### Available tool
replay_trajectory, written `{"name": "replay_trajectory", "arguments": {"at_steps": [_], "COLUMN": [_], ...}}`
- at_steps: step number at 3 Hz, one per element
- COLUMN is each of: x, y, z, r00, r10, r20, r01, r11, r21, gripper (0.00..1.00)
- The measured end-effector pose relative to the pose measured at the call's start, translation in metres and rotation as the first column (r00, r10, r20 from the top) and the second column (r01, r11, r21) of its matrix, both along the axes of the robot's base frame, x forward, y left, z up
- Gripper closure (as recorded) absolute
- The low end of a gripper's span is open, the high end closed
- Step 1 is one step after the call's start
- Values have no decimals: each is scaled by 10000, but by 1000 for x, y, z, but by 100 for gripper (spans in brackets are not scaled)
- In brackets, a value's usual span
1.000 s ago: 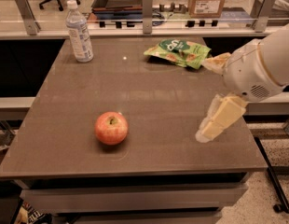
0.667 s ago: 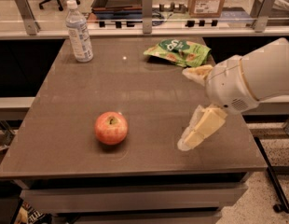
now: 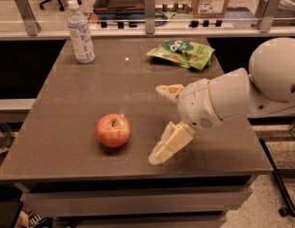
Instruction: Move apple near blue plastic bottle
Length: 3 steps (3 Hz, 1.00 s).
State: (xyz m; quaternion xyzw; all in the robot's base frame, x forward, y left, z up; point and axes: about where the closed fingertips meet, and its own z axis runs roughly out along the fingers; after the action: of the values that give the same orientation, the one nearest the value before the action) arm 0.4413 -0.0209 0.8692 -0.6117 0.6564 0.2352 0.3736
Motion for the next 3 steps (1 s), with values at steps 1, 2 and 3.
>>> {"name": "replay_trajectory", "arguments": {"at_steps": [1, 2, 3], "x": [2, 1, 2], "y": [33, 60, 79], "z": [-14, -19, -21], "r00": [9984, 9946, 9895], "r10": [395, 689, 847], "r20": [-410, -776, -1169], "r01": [-379, -633, -724], "r11": [9985, 9954, 9917], "r21": [394, 726, 1059], "gripper": [0, 0, 0]}}
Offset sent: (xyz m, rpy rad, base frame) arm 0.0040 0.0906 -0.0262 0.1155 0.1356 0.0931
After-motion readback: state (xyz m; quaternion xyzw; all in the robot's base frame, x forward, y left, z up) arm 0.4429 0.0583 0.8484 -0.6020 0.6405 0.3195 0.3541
